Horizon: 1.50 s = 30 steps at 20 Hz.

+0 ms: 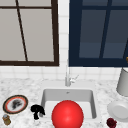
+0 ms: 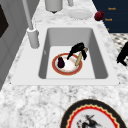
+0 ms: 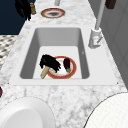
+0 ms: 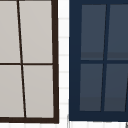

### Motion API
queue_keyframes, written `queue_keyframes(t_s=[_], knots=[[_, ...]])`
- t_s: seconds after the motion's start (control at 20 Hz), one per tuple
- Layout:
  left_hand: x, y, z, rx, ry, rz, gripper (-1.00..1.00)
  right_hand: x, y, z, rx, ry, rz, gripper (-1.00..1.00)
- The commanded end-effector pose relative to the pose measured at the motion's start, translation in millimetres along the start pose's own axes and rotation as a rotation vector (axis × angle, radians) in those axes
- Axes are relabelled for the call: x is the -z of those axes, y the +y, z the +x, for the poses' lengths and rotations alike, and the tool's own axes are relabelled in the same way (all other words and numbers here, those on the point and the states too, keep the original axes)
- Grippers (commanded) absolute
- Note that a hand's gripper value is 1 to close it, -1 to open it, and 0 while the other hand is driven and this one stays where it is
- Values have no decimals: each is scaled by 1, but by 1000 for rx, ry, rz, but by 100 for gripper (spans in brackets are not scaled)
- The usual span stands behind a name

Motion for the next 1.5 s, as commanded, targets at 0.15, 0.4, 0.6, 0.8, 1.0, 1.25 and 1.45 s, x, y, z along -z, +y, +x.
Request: queue_keyframes(t_s=[0.15, 0.4, 0.6, 0.8, 1.0, 1.25, 1.45], knots=[[0, 0, 0, 0, 0, 0, 0, 8, -14, -4, -76, 30, 152, -100], [0, 0, 0, 0, 0, 0, 0, 17, -1, -7, -62, 28, 109, -100], [0, 0, 0, 0, 0, 0, 0, 17, 9, -9, -49, 41, 58, -100], [0, 0, 0, 0, 0, 0, 0, 20, 13, -10, -34, 47, 56, -100], [0, 0, 0, 0, 0, 0, 0, 20, 17, -5, -85, 48, 29, 100], [0, 0, 0, 0, 0, 0, 0, 19, 16, 5, -65, 26, 10, 100], [0, 0, 0, 0, 0, 0, 0, 18, 18, 5, -44, 53, -31, 100]])
